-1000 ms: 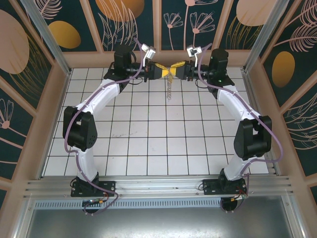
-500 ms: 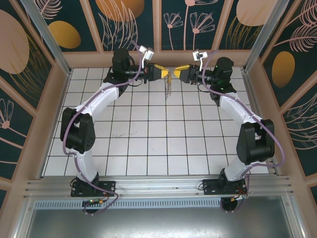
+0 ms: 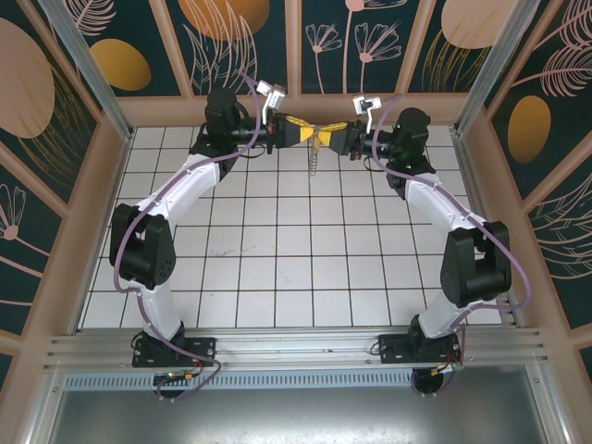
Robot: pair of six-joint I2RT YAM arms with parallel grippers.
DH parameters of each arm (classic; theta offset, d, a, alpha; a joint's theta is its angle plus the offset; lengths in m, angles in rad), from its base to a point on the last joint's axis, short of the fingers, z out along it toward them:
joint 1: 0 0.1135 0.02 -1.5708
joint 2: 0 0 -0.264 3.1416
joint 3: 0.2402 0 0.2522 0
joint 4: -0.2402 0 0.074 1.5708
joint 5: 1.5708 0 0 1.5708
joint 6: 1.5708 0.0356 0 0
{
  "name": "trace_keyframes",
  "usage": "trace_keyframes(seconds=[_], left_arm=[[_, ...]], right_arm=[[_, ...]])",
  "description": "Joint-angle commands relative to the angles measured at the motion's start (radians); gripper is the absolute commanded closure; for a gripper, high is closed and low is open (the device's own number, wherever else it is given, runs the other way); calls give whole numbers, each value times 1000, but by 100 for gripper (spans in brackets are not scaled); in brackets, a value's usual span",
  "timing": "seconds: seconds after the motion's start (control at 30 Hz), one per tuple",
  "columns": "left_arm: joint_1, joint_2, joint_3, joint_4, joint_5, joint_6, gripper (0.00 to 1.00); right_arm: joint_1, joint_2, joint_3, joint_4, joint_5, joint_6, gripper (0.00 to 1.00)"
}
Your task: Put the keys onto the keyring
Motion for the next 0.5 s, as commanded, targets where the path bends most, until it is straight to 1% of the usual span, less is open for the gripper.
trace_keyframes(seconds=[0.0, 0.03, 0.17, 0.37, 0.47], left_arm=[[-5, -36, -7, 60, 4, -13, 100], [-5, -36, -8, 62, 3, -15, 100], [-5, -41, -19, 77, -20, -24, 100], [-5, -68, -70, 200, -54, -99, 100], [-7, -72, -86, 232, -58, -122, 100]], right_arm=[[8, 7, -4, 54, -11, 8, 95], [8, 3, -11, 58, -12, 9, 100], [8, -9, -40, 65, -11, 11, 100], [18, -18, -90, 92, -3, 23, 100], [34, -8, -97, 114, -2, 37, 100]])
